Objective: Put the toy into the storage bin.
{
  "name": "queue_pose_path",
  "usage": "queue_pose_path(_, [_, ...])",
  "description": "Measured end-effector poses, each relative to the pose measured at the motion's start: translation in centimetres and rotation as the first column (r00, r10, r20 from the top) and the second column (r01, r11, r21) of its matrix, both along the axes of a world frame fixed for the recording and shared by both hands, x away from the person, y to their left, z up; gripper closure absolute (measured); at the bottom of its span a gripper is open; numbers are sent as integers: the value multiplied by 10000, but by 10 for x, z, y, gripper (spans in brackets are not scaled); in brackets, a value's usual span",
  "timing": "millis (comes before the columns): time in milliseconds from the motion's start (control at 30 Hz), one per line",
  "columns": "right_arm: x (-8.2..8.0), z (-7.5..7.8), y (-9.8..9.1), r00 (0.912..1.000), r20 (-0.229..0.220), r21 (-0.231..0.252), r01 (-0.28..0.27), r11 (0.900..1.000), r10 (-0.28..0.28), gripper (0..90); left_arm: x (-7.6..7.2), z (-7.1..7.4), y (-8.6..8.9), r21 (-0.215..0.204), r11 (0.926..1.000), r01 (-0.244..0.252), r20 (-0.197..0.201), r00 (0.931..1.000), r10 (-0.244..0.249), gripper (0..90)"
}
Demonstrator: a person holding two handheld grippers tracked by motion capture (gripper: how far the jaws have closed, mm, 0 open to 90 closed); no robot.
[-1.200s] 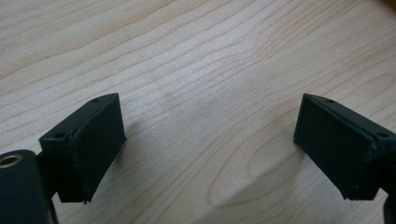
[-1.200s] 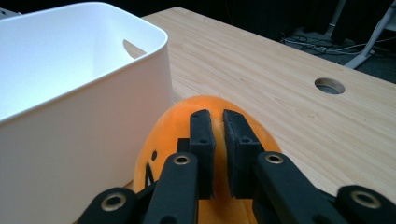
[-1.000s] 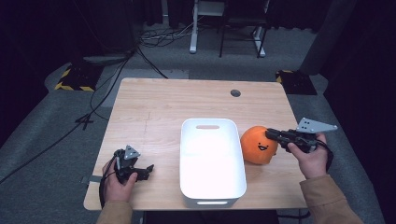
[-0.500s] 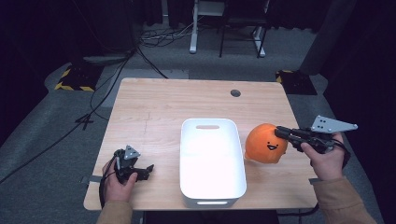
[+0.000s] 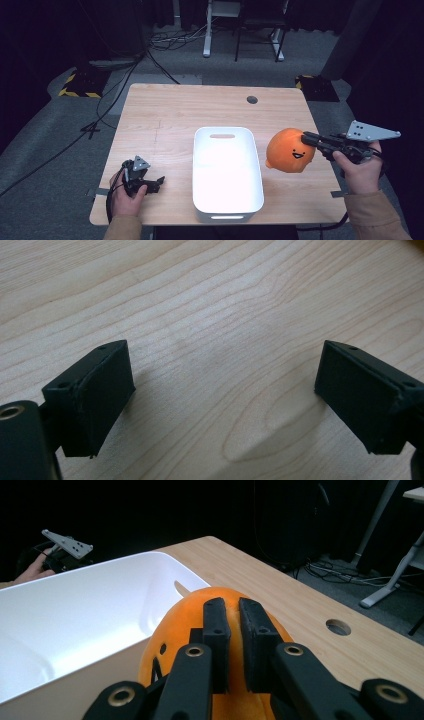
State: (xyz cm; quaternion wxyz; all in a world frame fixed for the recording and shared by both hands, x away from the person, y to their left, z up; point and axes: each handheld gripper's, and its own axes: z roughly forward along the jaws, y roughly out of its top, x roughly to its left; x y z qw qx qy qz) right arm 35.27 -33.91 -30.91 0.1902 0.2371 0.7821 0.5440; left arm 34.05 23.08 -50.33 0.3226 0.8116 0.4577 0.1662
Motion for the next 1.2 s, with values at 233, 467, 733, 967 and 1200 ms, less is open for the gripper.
queue_pose_path(233, [-8, 16, 3, 9992, 316, 87, -255, 9996, 252, 831, 0, 0, 0, 7, 10000, 34, -52, 10000, -34, 91])
queue_pose_path(467, [-11, 32, 10, 9975, 499, 174, -516, 9985, 507, 832, 0, 0, 0, -1, 10000, 43, -64, 10000, -43, 91])
queue_pose_path(733, [-15, 48, 21, 9947, 746, 281, -724, 9970, 701, 832, 0, 0, 0, 3, 10000, 38, -57, 10000, -38, 91])
queue_pose_path(967, [-19, 59, 35, 9904, 930, 318, -1057, 9939, 1023, 833, 0, 0, 0, 6, 10000, 49, -60, 10000, -49, 91])
queue_pose_path(1200, [-20, 66, 55, 9821, 1072, 239, -1582, 9871, 1548, 833, 0, 0, 0, 4, 10000, 47, -60, 10000, -47, 91])
